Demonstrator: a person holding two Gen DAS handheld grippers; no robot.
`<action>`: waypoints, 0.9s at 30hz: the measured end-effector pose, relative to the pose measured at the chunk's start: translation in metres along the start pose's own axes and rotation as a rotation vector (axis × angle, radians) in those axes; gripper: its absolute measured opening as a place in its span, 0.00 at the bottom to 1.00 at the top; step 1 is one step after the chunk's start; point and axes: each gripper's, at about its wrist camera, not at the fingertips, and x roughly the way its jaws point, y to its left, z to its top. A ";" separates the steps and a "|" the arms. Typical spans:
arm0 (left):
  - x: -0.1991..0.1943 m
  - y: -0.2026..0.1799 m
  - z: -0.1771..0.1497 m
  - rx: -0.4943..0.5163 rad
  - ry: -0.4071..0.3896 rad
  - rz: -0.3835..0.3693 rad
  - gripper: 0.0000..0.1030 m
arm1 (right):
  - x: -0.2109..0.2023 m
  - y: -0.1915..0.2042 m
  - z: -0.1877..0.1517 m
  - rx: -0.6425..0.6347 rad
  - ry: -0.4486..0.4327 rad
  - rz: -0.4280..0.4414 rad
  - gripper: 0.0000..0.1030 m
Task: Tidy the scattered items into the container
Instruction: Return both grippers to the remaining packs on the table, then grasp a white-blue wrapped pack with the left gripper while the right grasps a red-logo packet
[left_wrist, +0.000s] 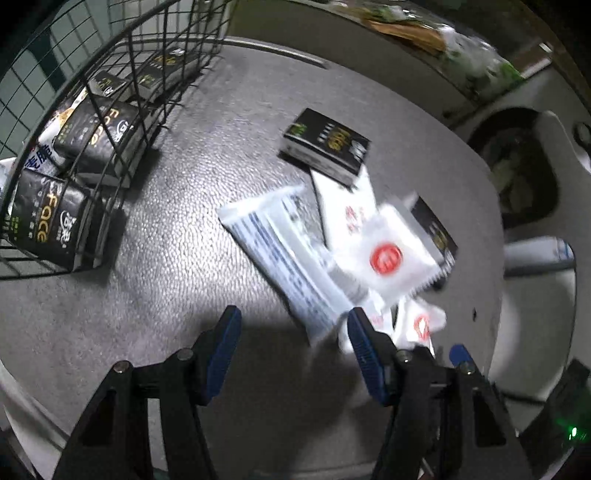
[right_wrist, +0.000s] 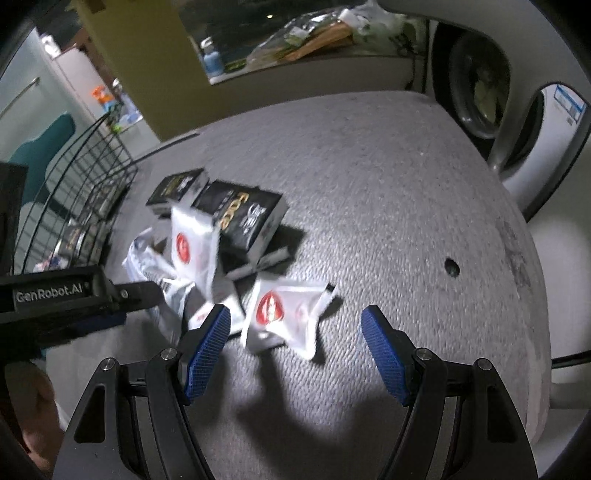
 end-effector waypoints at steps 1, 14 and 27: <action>0.003 0.000 0.002 -0.015 0.003 0.007 0.63 | 0.003 0.000 0.002 0.004 0.003 -0.004 0.71; 0.006 0.007 0.019 -0.123 -0.036 -0.023 0.63 | 0.023 0.002 0.011 0.035 0.025 -0.010 0.71; 0.015 0.011 0.026 -0.116 -0.010 0.002 0.64 | 0.022 0.004 0.003 -0.024 0.041 -0.047 0.58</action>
